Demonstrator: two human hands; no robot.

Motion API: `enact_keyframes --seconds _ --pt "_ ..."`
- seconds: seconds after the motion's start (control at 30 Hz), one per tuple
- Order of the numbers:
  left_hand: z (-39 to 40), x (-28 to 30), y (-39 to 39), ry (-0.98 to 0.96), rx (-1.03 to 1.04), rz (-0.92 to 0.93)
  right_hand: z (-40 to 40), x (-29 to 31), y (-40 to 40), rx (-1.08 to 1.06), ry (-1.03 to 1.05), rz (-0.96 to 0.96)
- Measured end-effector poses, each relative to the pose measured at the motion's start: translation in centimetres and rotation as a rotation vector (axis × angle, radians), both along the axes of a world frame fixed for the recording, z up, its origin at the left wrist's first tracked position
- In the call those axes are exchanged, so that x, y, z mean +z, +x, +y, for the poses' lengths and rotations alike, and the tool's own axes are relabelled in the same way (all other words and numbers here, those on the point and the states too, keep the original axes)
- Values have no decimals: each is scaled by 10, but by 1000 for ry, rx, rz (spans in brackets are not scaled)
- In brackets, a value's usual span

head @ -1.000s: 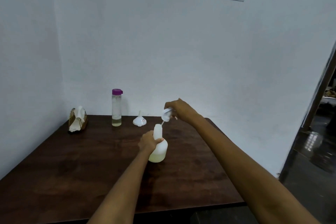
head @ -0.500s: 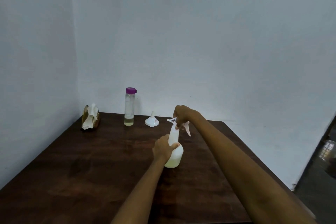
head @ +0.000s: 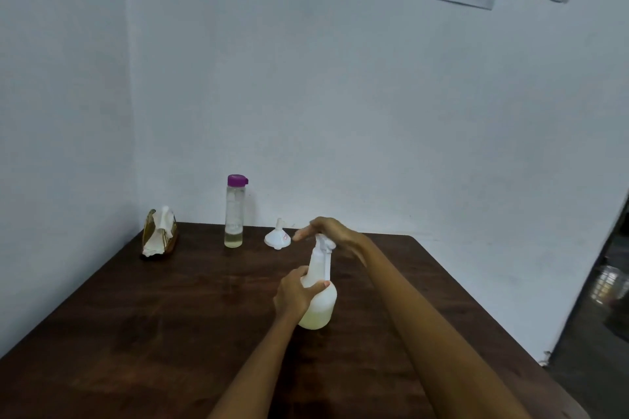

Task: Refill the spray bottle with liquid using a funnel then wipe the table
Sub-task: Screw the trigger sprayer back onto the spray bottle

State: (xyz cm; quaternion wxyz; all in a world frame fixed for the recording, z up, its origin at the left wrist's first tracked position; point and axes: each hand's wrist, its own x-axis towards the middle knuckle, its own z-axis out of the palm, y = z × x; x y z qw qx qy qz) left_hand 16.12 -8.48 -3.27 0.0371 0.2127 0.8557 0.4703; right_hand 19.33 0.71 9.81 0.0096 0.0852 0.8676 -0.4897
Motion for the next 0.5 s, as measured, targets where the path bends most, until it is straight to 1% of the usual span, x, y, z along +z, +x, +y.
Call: enact_keyframes --seconds 0.03,0.07,0.13,0.17,0.3,0.33,0.43,0.5 --pt "1 1 0 -5 -2 5 4 -3 5 -11 -157 43" --pt "1 3 0 -10 -3 8 7 -7 8 -15 -269 85" --pt "1 6 1 -23 -1 1 8 -13 13 -26 -348 156" --pt "1 7 2 -27 1 -5 7 -16 14 -31 -332 183" --pt "-1 6 4 -7 27 -49 12 -30 19 -68 -178 231" --pt "-1 5 3 -7 23 -42 16 -31 23 -64 -115 237" --pt "-1 6 2 -17 5 -7 31 -35 34 -64 176 318" --pt "-1 6 2 -23 9 -7 33 -38 41 -71 252 333"
